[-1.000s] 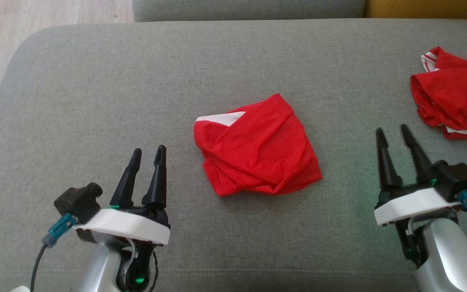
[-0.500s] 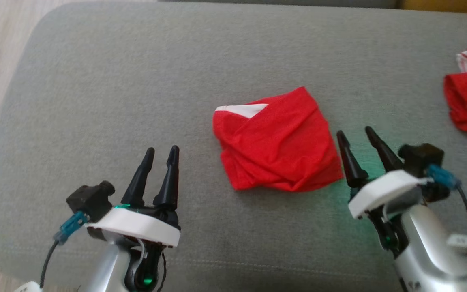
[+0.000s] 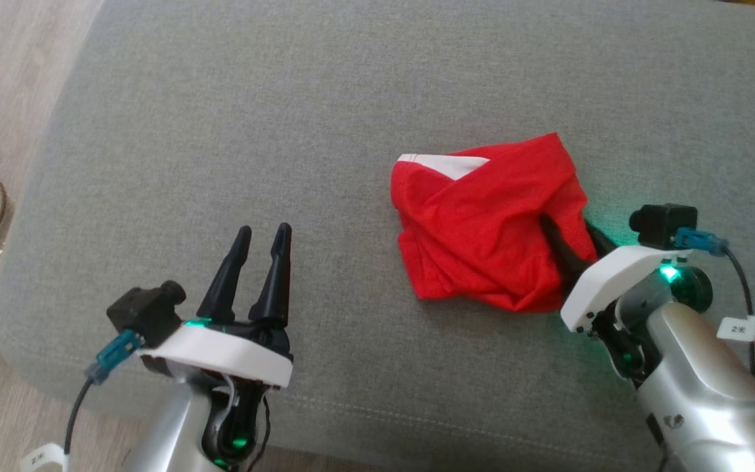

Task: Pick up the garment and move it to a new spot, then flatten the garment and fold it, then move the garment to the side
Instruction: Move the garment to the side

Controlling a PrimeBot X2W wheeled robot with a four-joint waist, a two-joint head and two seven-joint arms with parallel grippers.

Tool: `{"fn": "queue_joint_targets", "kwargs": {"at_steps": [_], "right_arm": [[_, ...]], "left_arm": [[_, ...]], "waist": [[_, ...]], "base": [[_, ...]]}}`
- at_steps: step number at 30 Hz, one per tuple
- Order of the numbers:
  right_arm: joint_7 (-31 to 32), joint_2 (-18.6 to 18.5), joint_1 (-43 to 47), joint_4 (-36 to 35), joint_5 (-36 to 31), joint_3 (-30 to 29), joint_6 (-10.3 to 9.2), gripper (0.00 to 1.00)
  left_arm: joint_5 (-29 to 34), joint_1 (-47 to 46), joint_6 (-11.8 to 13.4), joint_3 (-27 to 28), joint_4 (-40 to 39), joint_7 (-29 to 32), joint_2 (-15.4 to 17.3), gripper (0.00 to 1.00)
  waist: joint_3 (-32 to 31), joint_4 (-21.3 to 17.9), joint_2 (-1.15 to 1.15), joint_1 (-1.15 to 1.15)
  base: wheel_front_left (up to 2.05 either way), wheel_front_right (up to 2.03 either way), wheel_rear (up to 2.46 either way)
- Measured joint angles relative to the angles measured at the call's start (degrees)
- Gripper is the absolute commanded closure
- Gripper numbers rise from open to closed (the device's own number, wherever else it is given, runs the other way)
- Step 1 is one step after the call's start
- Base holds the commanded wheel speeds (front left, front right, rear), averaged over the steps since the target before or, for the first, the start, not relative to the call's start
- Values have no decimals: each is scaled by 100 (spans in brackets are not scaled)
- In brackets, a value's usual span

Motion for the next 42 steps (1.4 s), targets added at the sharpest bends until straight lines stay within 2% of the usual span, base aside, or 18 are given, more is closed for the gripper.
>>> {"fn": "queue_joint_targets", "kwargs": {"at_steps": [7,13,18,23,31,42], "right_arm": [[-344,-240,-248,219,-335,382,0,100],[-1080,-615,-713,297,-1298,670,0,100],[-1369,-932,-1240,99,-1792,900,0,100],[-1216,-1397,-1644,-52,-1790,1017,0,100],[-884,-2179,-2267,-34,-1341,1027,0,100],[-501,-2793,-2444,567,-1194,480,0,100]], "left_arm": [[1,-39,0,56,-27,0,0,0],[67,-142,0,35,-113,0,-2,0],[153,-424,0,-7,-196,-1,-2,0],[265,-694,-1,-158,-321,-2,-4,0],[279,-1027,-1,-327,-333,-10,-14,0],[371,-1101,-1,-321,-263,-10,-14,0]], "waist": [[11,-102,0,0],[34,-408,0,0],[127,-756,0,0],[303,-1102,0,0],[723,-1528,0,1],[1025,-1612,0,0]], "base": [[0,0,0],[0,0,0],[0,0,0],[0,0,0],[0,0,0],[0,0,0]]}}
